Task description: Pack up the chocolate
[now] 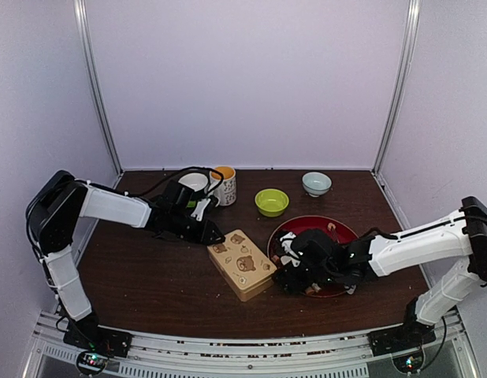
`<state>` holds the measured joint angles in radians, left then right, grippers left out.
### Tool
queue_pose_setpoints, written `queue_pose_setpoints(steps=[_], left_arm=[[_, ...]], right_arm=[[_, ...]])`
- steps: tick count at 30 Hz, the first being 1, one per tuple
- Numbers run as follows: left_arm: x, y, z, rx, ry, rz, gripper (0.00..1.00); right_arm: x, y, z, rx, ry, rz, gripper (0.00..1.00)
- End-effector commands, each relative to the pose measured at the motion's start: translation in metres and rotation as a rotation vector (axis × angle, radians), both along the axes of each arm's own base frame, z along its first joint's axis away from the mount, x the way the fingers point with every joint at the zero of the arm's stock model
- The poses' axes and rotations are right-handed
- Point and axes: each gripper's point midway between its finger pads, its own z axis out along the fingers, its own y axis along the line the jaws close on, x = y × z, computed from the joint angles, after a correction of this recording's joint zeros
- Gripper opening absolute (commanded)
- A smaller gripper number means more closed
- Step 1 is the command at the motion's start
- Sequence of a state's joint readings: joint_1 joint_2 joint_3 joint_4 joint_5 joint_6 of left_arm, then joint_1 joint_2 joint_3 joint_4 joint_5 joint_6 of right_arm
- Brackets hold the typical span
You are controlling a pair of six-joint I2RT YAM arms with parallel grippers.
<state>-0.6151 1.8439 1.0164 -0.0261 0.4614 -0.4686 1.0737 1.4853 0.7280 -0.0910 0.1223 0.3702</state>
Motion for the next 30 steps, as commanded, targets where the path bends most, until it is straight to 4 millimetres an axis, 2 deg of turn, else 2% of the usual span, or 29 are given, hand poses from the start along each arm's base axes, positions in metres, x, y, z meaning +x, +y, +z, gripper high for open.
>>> queue_pose_setpoints(steps=[1,5,8,12,18,22,30], left_arm=[[-0.027,0.028,-0.041,0.16,0.126,0.08,0.28],[-0.025,0.027,-0.031,0.136,0.105,0.098,0.28],[-0.026,0.025,-0.026,0.115,0.102,0.089,0.29],[-0.026,0.019,-0.021,0.083,0.098,0.065,0.3],[-0.02,0.004,-0.004,0.034,0.07,0.009,0.36],[-0.015,-0.01,0.002,0.012,0.072,-0.044,0.39],[-0.017,-0.019,-0.008,0.002,0.109,-0.108,0.39]], right_arm=[[-0.006,0.007,0.032,0.191,0.071,-0.07,0.75],[-0.012,0.016,0.049,0.297,0.219,-0.174,0.75],[-0.016,0.02,0.043,0.35,0.354,-0.306,0.76],[-0.021,0.033,0.04,0.473,0.494,-0.392,0.75],[-0.022,0.037,0.035,0.561,0.602,-0.497,0.79],[-0.019,0.044,0.03,0.664,0.665,-0.566,0.72],[-0.013,0.054,0.012,0.715,0.703,-0.62,0.68]])
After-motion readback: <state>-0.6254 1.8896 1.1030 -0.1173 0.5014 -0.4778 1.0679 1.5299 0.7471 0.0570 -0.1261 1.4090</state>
